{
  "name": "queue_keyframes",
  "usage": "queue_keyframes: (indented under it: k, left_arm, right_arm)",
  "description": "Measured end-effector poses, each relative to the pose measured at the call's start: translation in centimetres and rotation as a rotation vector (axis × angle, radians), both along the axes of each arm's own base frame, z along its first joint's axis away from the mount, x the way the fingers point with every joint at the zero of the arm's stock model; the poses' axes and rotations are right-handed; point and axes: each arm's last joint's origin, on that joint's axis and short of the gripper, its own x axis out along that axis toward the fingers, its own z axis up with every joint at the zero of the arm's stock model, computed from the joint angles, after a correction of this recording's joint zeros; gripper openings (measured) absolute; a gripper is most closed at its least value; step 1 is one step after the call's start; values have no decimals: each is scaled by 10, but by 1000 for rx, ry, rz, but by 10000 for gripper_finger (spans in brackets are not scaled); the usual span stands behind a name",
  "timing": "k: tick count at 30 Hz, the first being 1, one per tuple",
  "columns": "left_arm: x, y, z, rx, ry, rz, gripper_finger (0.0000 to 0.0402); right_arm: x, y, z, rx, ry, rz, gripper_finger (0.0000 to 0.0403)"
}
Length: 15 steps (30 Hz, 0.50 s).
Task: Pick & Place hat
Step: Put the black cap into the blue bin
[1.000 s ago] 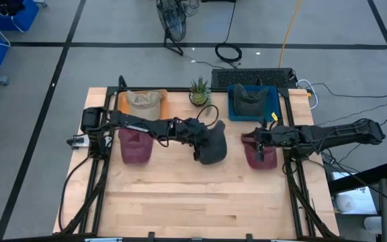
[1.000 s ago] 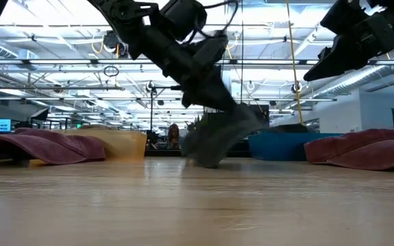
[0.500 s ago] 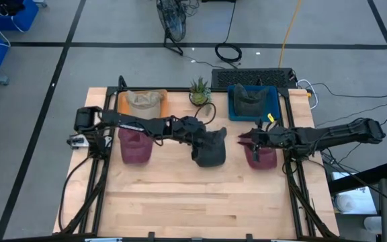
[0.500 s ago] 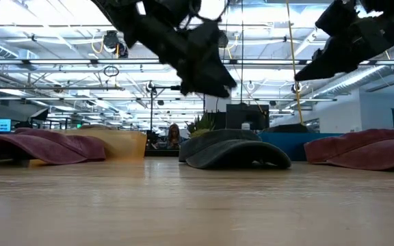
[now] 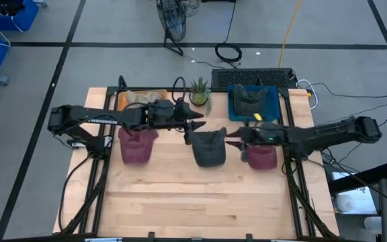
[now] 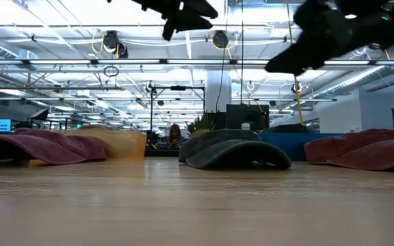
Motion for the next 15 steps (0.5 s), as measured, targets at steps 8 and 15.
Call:
queue_keyframes:
  k: [8,15]
  left_arm:
    - [-9,2,5,74,39,-14,136]
    - [-43,-10,23,104,49,67,136]
  right_arm:
    - [59,-11,7,-74,358,66,98]
    - [96,-15,-22,-45,494,138,98]
